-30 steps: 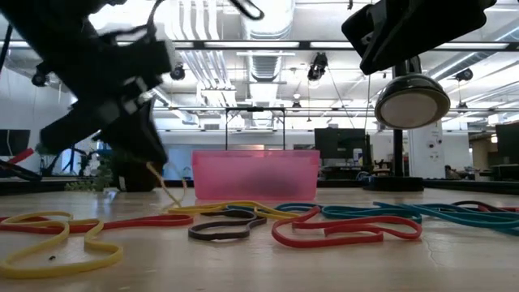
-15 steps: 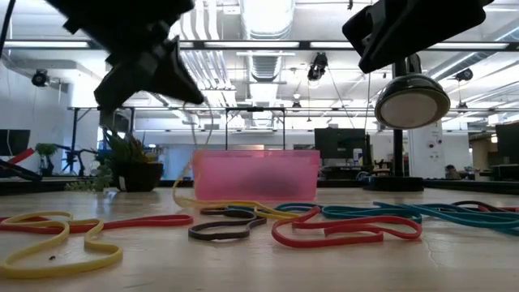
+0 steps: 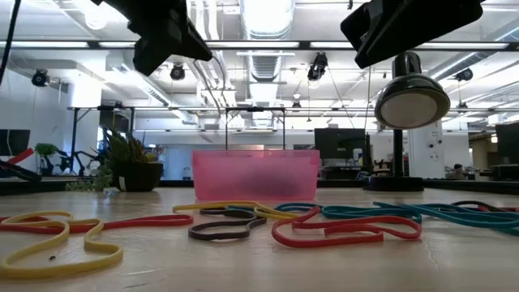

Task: Pick and place rubber bands into bin
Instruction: Put the yellow rubber bands into the pink bin, then put the blue rubber bands into the pink bin

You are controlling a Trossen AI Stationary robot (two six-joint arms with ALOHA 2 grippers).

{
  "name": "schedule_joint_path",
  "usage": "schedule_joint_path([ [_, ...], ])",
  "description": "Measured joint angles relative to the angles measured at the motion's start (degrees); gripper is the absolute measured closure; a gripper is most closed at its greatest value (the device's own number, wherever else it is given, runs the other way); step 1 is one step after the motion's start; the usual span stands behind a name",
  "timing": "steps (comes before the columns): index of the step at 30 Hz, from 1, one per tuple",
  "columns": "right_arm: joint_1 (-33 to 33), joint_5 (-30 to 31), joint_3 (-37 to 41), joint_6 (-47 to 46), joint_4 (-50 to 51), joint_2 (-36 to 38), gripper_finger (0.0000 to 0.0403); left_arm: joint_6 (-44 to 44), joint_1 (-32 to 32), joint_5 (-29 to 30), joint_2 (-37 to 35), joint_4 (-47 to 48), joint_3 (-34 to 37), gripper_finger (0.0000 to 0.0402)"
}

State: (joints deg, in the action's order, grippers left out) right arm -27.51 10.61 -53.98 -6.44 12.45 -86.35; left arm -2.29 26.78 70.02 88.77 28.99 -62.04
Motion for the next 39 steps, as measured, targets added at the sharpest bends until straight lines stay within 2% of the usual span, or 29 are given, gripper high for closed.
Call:
schedule_joint_path([
  [8,0.00,0.00,0.00,0.63,-0.26,0.00,0.0339,-6.67,-8.19,-2.05,-1.40,-3.20,0.07,0.0401],
  [18,0.00,0.00,0.21,0.89,-0.61,0.00,0.0339,-20.71,-19.37,-19.23,-0.78,-17.91,0.20,0.0402],
  [30,0.02,0.00,0.52,0.88,-0.72,0.00,0.0339,-20.51,-31.04,-43.02,-0.80,-19.97,0.96,0.0402],
  [35,0.01,0.00,0.52,0.89,-0.79,0.00,0.0339,-20.58,-33.29,-45.72,-0.80,-19.96,1.72,0.0394],
  [39,0.00,-0.01,0.52,0.88,-0.79,0.00,0.0339,-20.59,-33.59,-46.12,-0.80,-19.99,2.43,0.0363],
])
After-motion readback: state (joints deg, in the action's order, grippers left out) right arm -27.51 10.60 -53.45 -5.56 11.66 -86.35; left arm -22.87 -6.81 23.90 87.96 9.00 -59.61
